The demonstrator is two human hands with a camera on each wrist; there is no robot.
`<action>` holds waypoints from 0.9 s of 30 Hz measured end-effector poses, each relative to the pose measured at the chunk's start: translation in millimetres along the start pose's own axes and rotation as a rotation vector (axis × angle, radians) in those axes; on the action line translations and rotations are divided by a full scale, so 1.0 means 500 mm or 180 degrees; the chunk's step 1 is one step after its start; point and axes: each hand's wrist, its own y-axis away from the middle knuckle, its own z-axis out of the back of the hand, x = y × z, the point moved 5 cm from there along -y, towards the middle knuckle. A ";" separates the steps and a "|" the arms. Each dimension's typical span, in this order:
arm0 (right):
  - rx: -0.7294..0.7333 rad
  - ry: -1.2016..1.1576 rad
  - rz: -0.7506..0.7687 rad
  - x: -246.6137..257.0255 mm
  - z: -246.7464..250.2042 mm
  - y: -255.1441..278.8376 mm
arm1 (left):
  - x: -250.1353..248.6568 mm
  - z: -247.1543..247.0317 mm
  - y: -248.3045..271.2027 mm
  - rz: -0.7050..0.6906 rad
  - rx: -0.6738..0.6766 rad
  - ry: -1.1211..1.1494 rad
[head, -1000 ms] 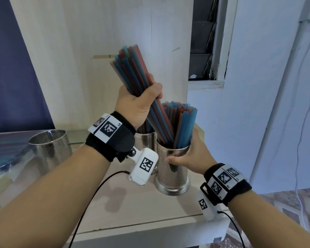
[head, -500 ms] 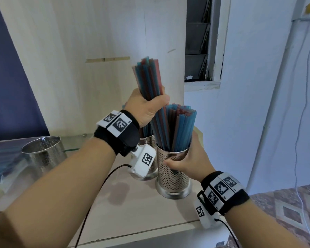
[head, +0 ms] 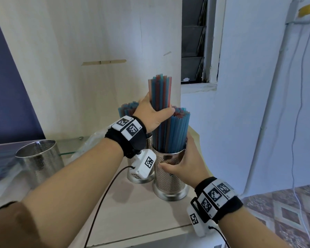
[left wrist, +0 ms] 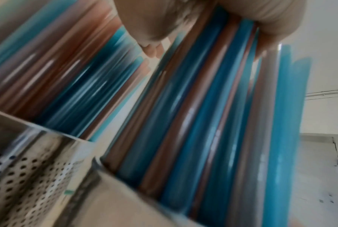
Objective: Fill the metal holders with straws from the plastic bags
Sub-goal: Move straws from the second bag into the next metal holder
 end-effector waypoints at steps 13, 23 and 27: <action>0.0146 0.0033 -0.0080 -0.017 0.002 0.004 | -0.002 0.013 0.000 0.0022 -0.0027 -0.0430; 0.0051 0.0164 -0.0057 -0.018 0.006 0.009 | -0.089 0.021 0.025 -0.2254 0.0261 -0.2090; 0.0030 0.0158 0.0031 -0.014 0.007 0.008 | -0.041 0.013 0.062 -0.2105 0.0665 -0.1830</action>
